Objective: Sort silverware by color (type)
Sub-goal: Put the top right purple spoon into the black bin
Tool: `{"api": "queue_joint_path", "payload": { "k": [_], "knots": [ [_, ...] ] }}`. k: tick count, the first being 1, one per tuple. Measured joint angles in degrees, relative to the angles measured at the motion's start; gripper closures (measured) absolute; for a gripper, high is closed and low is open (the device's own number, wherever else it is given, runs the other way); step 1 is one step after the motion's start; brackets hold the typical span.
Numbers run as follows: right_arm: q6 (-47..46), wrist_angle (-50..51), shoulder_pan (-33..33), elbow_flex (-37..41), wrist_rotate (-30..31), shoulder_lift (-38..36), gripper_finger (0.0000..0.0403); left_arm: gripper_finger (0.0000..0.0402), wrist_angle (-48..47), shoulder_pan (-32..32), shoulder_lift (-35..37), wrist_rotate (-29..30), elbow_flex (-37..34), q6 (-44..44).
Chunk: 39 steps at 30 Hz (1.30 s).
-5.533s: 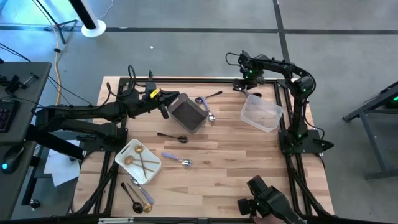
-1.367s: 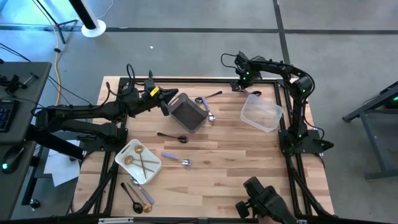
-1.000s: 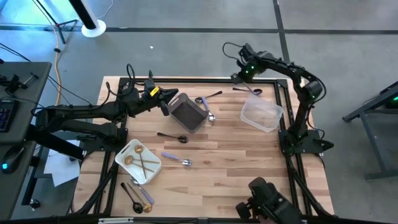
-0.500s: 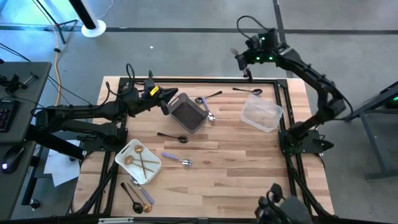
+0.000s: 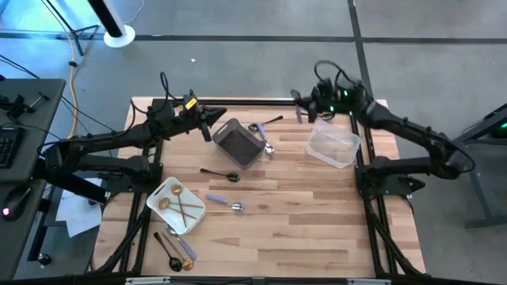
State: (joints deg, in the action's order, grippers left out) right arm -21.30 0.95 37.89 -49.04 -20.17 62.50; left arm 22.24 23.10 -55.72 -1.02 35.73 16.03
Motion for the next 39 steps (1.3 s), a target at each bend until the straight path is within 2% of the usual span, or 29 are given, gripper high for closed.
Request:
{"api": "queue_joint_path", "payload": {
  "k": [5,9,16,20,27,33,39],
  "knots": [
    [-1.8,-4.6,-5.3,5.1,0.5,-6.1,0.0403,0.0402,0.0,-0.7,0.0,-0.2,0.0,2.7],
    [-1.1,-5.7,-8.4,5.8,0.4,-9.1,0.0403,0.0401,0.5,-4.1,0.0,0.0,0.0,1.0],
    [1.9,-6.9,-14.5,5.8,-0.4,-10.5,0.0403,0.0401,1.5,-14.0,-2.2,8.1,0.4,1.8],
    [1.6,-8.9,-18.1,5.8,-0.3,-10.0,0.0403,0.0401,1.5,-17.7,-4.3,9.4,3.2,-0.4],
    [1.8,-12.4,-21.4,5.9,0.2,-10.0,0.0403,0.0401,1.1,-18.6,-6.7,9.0,6.7,-6.5],
    [0.5,-12.5,-21.5,5.9,1.5,-10.0,0.0403,0.0402,1.1,-18.6,-6.7,5.7,6.7,-7.2],
    [0.8,-12.5,-21.5,5.9,3.2,-10.0,0.0403,0.0402,1.1,-18.6,-6.6,5.1,6.7,-8.7]
  ]
}}
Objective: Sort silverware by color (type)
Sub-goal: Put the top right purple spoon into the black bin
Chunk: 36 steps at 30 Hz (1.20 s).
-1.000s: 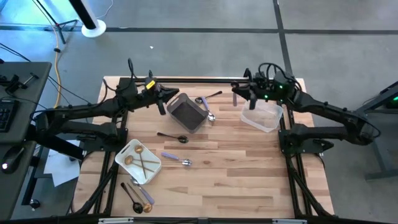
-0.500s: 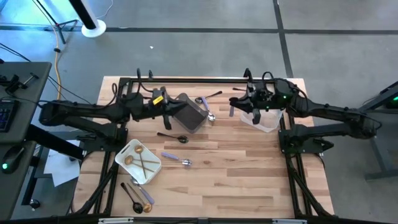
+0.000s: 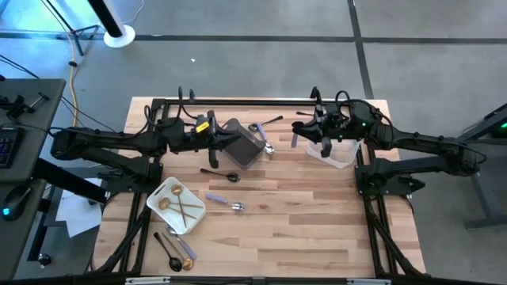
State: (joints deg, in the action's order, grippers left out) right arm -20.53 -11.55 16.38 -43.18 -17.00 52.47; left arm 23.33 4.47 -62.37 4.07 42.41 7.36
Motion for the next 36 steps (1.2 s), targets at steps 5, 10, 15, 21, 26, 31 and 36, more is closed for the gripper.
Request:
{"api": "queue_joint_path", "payload": {
  "k": [5,10,15,21,26,31,36],
  "knots": [
    [2.6,0.0,0.0,0.0,-0.2,0.0,0.0403,0.0402,0.0,0.0,0.0,0.0,0.0,-0.1],
    [2.6,0.0,0.0,0.0,-0.2,0.0,0.0403,0.0401,0.0,0.0,0.0,0.0,0.0,-0.1],
    [2.8,0.1,0.0,0.0,-0.3,0.0,0.0403,0.0401,0.0,0.0,0.0,0.1,0.0,-0.1],
    [4.0,0.1,0.0,0.0,-0.4,0.0,0.0403,0.0401,0.1,0.0,0.0,0.2,0.0,-0.1],
    [4.1,0.1,0.0,0.0,-0.4,0.0,0.0403,0.0401,0.1,0.0,0.0,0.2,0.0,-0.1],
    [4.5,0.1,0.0,0.0,-0.4,0.0,0.0403,0.0402,0.1,0.0,0.0,0.2,0.0,-0.1],
    [4.5,0.1,0.0,0.0,-0.4,0.0,0.0403,0.0402,0.1,0.0,0.0,0.2,0.0,-0.1]
  ]
}}
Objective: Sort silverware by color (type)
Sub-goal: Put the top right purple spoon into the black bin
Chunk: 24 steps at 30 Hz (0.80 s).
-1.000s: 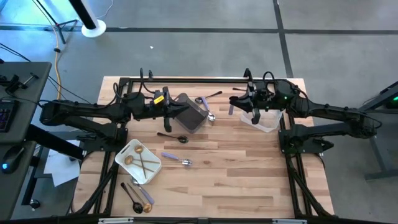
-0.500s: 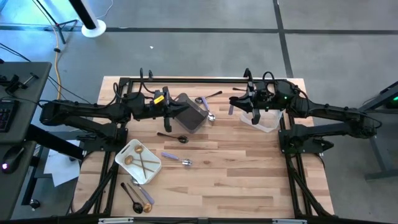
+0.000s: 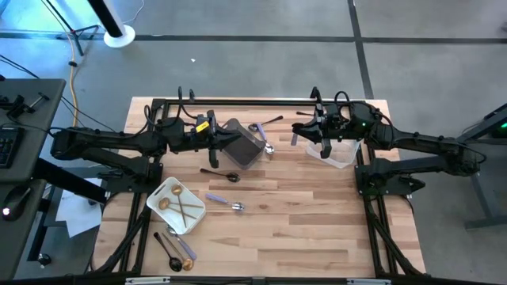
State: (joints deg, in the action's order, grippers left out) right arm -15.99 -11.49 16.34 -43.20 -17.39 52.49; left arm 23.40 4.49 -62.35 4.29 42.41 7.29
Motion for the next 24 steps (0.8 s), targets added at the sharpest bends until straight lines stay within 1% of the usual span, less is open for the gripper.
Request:
{"api": "queue_joint_path", "payload": {
  "k": [16,20,24],
  "knots": [
    [-0.7,0.0,0.0,0.0,0.0,0.0,0.0403,0.0398,-0.1,0.0,0.0,0.0,0.0,0.0],
    [-1.5,0.1,0.0,0.0,0.2,0.6,0.0403,0.0374,-2.4,0.0,0.0,0.0,0.0,0.1],
    [-1.5,0.1,0.0,-0.6,0.4,2.4,0.0403,0.0327,-4.3,0.0,0.0,0.0,0.0,0.6]
  ]
}}
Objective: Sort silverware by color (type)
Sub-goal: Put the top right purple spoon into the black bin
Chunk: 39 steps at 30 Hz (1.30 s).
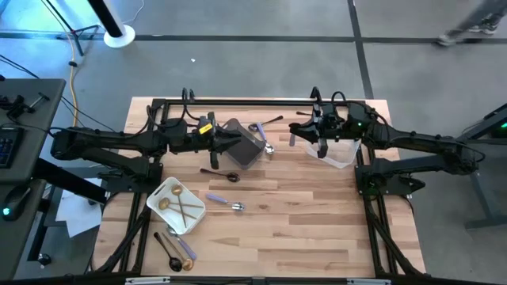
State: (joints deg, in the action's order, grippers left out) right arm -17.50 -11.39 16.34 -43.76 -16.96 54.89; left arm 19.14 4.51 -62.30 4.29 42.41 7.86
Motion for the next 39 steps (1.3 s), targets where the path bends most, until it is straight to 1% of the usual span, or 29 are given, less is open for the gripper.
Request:
{"api": "queue_joint_path", "payload": {
  "k": [5,9,11,15,17,20,24,27,32,35,39],
  "knots": [
    [1.0,-0.1,0.0,-2.4,-0.6,2.9,0.0403,0.0255,0.5,0.0,0.0,0.9,0.0,0.0],
    [1.0,-0.1,0.0,-5.8,-0.7,7.0,0.0403,0.0206,1.5,0.0,-1.3,1.4,0.1,0.5],
    [1.1,-0.2,-0.1,-7.8,-0.9,9.6,0.0403,0.0188,2.0,0.0,-2.8,1.4,0.0,0.5],
    [2.5,-0.6,-1.1,-12.0,-2.4,15.1,0.0403,0.0168,8.6,0.2,-7.0,1.4,0.0,1.9],
    [2.6,-3.1,-1.8,-13.7,-3.2,17.5,0.0403,0.0166,11.5,0.4,-9.2,0.9,0.4,3.2],
    [2.5,-6.9,-2.8,-15.4,-3.2,20.6,0.0403,0.0165,12.0,0.4,-11.9,0.2,2.5,3.8],
    [1.0,-10.5,-3.7,-16.7,-3.2,23.6,0.0403,0.0165,12.0,0.1,-14.8,-1.1,5.6,1.0],
    [0.7,-10.3,-4.0,-16.9,-3.2,24.3,0.0403,0.0165,12.1,0.1,-15.9,-1.1,7.5,0.0],
    [-0.5,-10.3,-4.0,-16.9,-3.2,23.9,0.0403,0.0167,11.9,0.2,-15.8,-1.2,7.9,-0.5],
    [-0.5,-11.2,-4.0,-16.9,-3.2,23.8,0.0403,0.0184,12.0,0.2,-15.8,-2.5,7.9,-0.5],
    [-0.5,-12.1,-4.0,-16.9,-3.2,23.8,0.0403,0.0225,12.0,0.2,-15.8,-2.7,7.9,0.4]
  ]
}}
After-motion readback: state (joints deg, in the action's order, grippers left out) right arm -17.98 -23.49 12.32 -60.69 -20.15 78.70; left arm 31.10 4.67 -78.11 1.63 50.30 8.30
